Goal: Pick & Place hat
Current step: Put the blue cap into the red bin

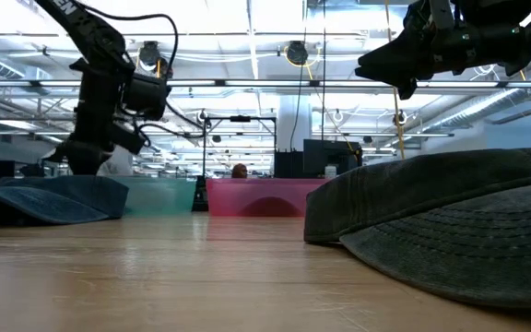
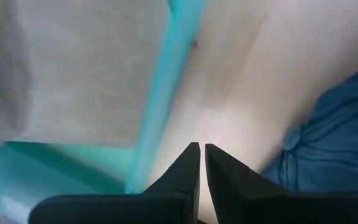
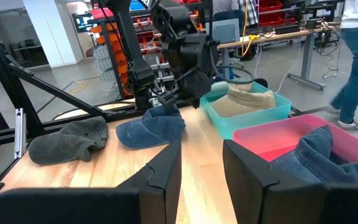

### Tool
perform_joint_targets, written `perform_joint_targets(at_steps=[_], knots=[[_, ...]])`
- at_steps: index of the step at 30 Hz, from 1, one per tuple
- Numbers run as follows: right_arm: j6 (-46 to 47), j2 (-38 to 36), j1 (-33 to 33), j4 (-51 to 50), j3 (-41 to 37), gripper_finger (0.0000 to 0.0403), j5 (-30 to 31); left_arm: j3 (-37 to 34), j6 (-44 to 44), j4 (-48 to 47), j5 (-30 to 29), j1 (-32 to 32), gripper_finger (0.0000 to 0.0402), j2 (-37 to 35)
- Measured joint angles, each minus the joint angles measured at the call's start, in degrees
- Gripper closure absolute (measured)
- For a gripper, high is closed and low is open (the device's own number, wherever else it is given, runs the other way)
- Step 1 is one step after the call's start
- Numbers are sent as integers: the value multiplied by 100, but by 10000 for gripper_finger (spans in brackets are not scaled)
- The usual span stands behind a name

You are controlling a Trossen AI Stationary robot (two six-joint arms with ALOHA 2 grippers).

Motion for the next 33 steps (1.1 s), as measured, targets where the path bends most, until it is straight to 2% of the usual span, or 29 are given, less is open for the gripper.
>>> perform_joint_targets(at_steps=[4,9,14,20,28,33], knots=[[0,0,0,-4,0,305,0,401,-172,-437,55,-90,364,0],[2,-2,0,-46,0,305,0,690,-155,-585,780,-418,364,-2],[2,0,0,-73,1,305,-1,789,-406,-1085,1212,-936,364,-2],[4,0,0,-83,0,305,-2,789,-702,-1879,1253,-1631,364,-2],[68,0,0,-81,0,305,0,789,-1150,-2067,1571,-2089,363,-2],[66,0,0,-83,0,305,-2,789,-1262,-2253,1561,-2236,333,-2]])
